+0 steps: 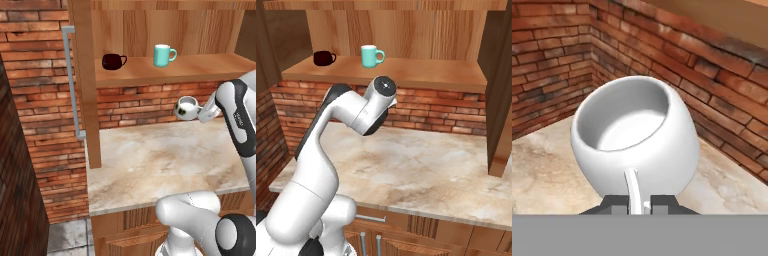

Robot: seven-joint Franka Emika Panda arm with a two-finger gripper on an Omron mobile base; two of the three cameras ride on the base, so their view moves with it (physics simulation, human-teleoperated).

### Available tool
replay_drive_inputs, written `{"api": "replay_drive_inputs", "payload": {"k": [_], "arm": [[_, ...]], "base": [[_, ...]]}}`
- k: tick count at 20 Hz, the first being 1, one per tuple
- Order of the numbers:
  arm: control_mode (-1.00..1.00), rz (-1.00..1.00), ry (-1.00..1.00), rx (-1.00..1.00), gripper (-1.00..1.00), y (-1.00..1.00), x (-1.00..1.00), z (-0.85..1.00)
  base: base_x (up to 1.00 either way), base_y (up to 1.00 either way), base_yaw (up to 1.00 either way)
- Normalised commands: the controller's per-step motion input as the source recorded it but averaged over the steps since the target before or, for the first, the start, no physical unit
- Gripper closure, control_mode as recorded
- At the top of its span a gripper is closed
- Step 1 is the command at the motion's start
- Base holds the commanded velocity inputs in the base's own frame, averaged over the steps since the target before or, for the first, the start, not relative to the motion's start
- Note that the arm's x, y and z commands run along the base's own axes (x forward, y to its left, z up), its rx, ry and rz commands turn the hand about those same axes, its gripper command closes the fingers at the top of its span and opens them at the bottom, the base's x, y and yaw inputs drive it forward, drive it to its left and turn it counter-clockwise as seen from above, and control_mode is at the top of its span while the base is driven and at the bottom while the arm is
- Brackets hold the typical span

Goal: Pick the mug on the counter and place it in the cabinet with the handle facing the right, like the mugs already inside.

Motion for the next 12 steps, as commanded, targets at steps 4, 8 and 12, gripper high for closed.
{"api": "replay_drive_inputs", "payload": {"k": [4,8,12], "arm": [[-1.00,0.00,0.00,0.09,1.00,0.04,0.00,0.43],[-1.00,0.00,0.00,0.14,1.00,0.00,0.00,0.42],[-1.00,0.00,0.00,0.12,1.00,0.00,0.00,0.42]], "base": [[0.00,0.00,0.00],[0.00,0.00,0.00],[0.00,0.00,0.00]]}}
